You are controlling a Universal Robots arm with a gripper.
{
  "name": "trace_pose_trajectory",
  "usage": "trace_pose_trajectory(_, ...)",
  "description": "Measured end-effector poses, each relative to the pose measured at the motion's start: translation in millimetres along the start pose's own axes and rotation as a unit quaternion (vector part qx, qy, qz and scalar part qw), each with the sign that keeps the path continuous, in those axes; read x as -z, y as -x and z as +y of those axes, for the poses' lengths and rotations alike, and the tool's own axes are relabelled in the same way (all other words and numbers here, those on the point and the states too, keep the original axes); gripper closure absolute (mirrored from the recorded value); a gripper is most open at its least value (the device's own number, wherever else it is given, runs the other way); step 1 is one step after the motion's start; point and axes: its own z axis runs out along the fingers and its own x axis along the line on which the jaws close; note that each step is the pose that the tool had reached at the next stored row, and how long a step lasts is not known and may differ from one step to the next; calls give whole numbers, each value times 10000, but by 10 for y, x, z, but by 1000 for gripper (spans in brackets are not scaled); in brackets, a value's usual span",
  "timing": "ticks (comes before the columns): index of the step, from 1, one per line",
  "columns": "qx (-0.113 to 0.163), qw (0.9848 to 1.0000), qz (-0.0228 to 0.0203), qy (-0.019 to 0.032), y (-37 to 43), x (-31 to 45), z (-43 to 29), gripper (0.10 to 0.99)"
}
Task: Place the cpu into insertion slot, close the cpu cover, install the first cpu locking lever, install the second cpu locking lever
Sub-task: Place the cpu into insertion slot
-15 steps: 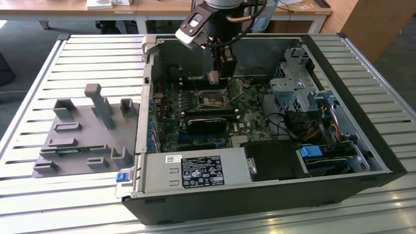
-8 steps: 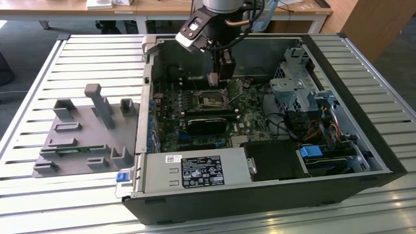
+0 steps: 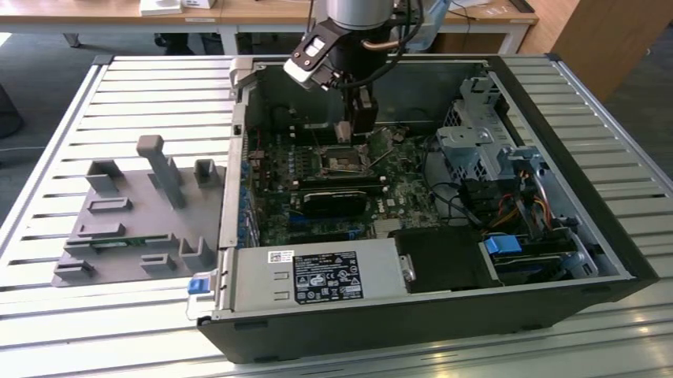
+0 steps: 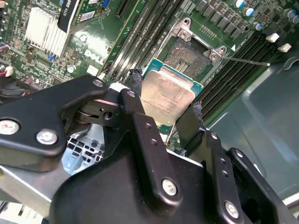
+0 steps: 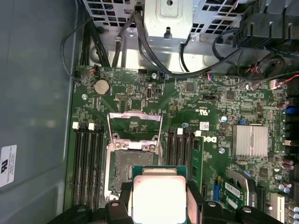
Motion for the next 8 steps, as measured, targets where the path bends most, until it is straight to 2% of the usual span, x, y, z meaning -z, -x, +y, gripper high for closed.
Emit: trace_pose_trajectory(8,-1,10000,0,0,-23,-137,-8,545)
